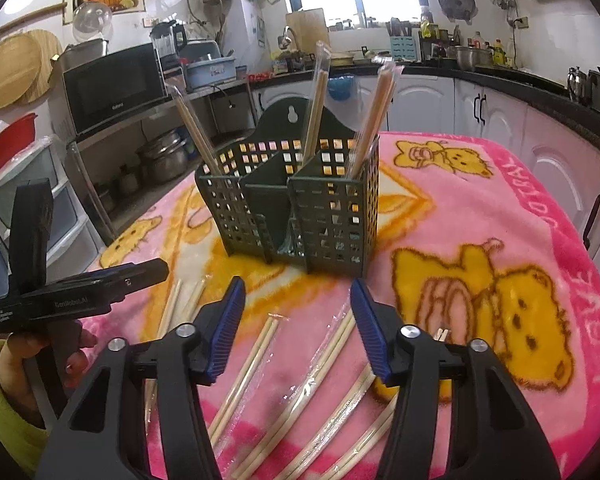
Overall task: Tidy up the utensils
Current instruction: 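Move the right gripper down to the wrapped chopsticks on the blanket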
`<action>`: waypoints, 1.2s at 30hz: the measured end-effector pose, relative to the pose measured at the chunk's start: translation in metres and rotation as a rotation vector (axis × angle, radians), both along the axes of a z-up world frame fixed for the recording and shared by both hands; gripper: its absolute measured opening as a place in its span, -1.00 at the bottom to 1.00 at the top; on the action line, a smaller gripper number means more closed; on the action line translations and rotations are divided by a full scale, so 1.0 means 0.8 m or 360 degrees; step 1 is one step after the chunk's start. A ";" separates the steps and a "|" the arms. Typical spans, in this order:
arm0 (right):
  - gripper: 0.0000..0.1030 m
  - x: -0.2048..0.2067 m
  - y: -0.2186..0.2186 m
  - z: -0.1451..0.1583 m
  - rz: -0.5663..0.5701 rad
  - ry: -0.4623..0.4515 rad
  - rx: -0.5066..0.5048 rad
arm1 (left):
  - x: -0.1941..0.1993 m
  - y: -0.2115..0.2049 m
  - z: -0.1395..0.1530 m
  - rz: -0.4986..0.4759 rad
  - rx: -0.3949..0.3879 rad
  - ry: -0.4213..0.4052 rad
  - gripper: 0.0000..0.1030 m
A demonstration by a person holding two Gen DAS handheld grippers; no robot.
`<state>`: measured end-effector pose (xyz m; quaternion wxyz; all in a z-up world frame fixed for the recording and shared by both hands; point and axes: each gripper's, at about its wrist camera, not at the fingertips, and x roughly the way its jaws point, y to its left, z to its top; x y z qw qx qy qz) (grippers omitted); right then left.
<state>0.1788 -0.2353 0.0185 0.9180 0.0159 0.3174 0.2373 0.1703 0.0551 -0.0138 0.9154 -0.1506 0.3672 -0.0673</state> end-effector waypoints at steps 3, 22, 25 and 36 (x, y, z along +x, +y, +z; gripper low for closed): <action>-0.08 0.007 0.001 -0.007 -0.0004 0.0039 -0.0015 | -0.002 0.006 -0.011 0.0009 -0.0025 0.0038 0.79; -0.25 0.064 -0.007 -0.048 -0.0114 0.0320 -0.0035 | 0.034 0.036 -0.052 0.0025 -0.0317 0.0274 0.05; -0.25 0.075 -0.006 -0.054 -0.0130 0.0362 -0.0047 | 0.042 0.038 -0.053 0.0034 -0.0316 0.0288 -0.06; -0.26 0.120 0.000 -0.082 -0.0202 0.0520 -0.0053 | 0.053 0.045 -0.058 0.0063 -0.0266 0.0291 -0.53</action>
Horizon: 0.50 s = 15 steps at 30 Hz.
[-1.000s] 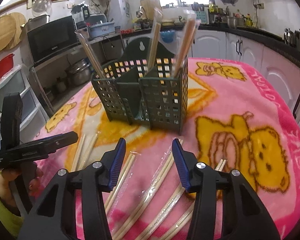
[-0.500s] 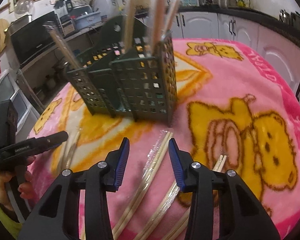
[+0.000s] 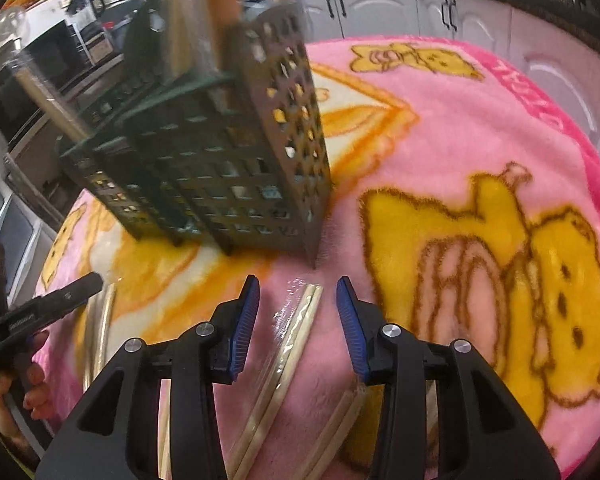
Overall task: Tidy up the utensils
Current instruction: 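Move the right gripper down to the wrapped chopsticks on the blanket, then close the right gripper on a wrapped chopstick and lift it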
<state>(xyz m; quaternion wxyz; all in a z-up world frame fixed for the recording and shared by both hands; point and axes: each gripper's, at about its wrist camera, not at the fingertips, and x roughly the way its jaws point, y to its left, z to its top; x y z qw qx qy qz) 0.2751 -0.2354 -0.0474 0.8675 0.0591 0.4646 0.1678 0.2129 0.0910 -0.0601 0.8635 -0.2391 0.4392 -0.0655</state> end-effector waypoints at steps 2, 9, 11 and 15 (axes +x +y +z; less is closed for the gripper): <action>-0.31 0.001 0.001 -0.002 -0.0007 -0.0014 -0.0023 | -0.001 0.003 -0.001 0.0008 0.0001 -0.0003 -0.60; -0.66 0.003 -0.002 -0.005 -0.0058 -0.0038 -0.0066 | -0.002 0.002 -0.002 0.0019 0.0030 -0.0021 -0.70; -0.71 0.002 -0.004 -0.005 -0.0062 -0.0042 -0.0048 | -0.004 0.003 -0.002 0.0025 0.0036 -0.0022 -0.72; -0.73 -0.001 -0.010 0.002 -0.0046 -0.0048 0.0073 | -0.004 0.005 -0.003 0.0031 0.0036 -0.0019 -0.81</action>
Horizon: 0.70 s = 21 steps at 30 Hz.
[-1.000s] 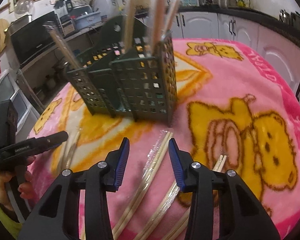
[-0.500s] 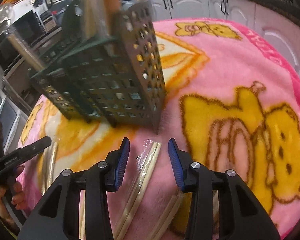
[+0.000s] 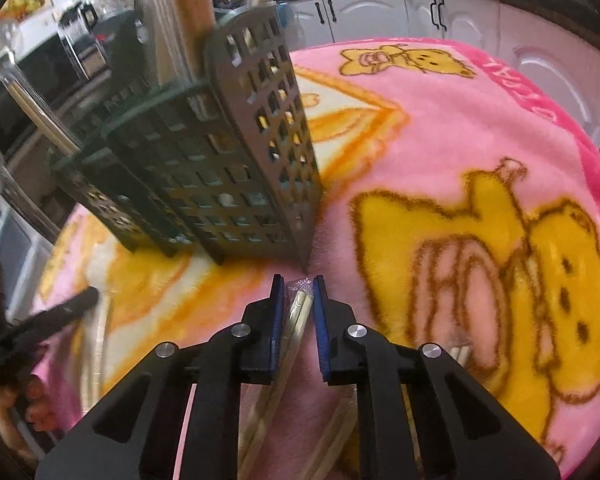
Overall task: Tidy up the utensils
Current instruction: 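Close the right gripper on a wrapped chopstick and lift it, then carry the chopstick over the green caddy and lower it into a slot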
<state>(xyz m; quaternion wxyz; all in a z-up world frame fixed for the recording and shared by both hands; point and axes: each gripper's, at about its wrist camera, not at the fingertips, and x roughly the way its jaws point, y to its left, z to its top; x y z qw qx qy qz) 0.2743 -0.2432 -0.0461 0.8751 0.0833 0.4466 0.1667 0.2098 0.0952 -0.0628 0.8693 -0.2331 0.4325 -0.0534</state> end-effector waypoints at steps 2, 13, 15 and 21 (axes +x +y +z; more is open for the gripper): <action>-0.74 -0.006 0.001 0.009 0.0018 -0.0041 0.0037 | 0.000 0.002 0.000 0.0005 -0.0010 0.0000 -0.85; -0.78 -0.048 0.009 0.065 0.0162 -0.0217 0.0158 | -0.031 -0.017 0.048 -0.0053 -0.0056 -0.0199 -0.93; -0.79 -0.055 0.010 0.073 0.0179 -0.0243 0.0172 | -0.037 -0.024 0.064 -0.0073 -0.0039 -0.0252 -0.93; -0.80 -0.078 0.013 0.102 0.0223 -0.0339 0.0207 | -0.053 -0.042 0.104 -0.0137 -0.0004 -0.0389 -0.94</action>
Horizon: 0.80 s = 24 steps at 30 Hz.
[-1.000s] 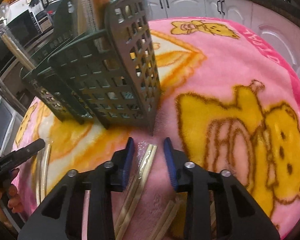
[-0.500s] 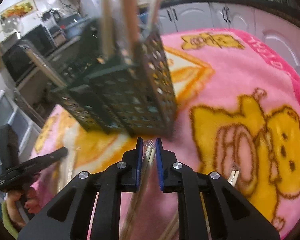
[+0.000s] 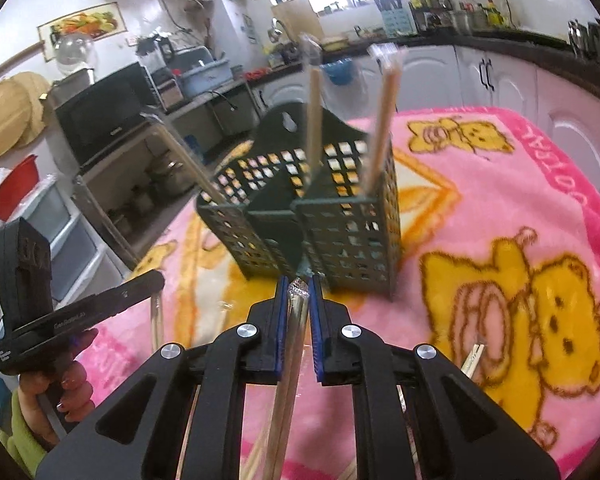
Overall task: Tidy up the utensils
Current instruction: 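Carry the chopstick over the green caddy and lower it into a slot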
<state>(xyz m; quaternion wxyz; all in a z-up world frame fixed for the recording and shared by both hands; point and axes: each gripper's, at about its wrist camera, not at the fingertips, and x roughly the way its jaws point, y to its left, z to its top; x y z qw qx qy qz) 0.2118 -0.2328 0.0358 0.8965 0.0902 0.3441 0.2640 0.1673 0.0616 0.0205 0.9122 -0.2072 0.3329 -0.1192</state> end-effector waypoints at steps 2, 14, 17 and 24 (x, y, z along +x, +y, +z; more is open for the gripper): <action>-0.80 -0.008 0.001 0.011 0.0012 -0.0042 0.0007 | -0.001 -0.006 0.011 -0.0025 0.0006 -0.0036 -0.94; -0.81 -0.037 -0.003 0.053 0.0013 -0.0230 0.0024 | -0.007 -0.043 0.054 -0.0142 0.0072 -0.0198 -0.94; -0.81 -0.040 -0.005 0.060 0.0011 -0.0265 0.0030 | -0.009 -0.047 0.065 -0.0156 0.0076 -0.0236 -0.94; -0.81 -0.044 -0.008 0.074 -0.0013 -0.0331 0.0039 | -0.011 -0.053 0.099 -0.0152 0.0123 -0.0368 -0.94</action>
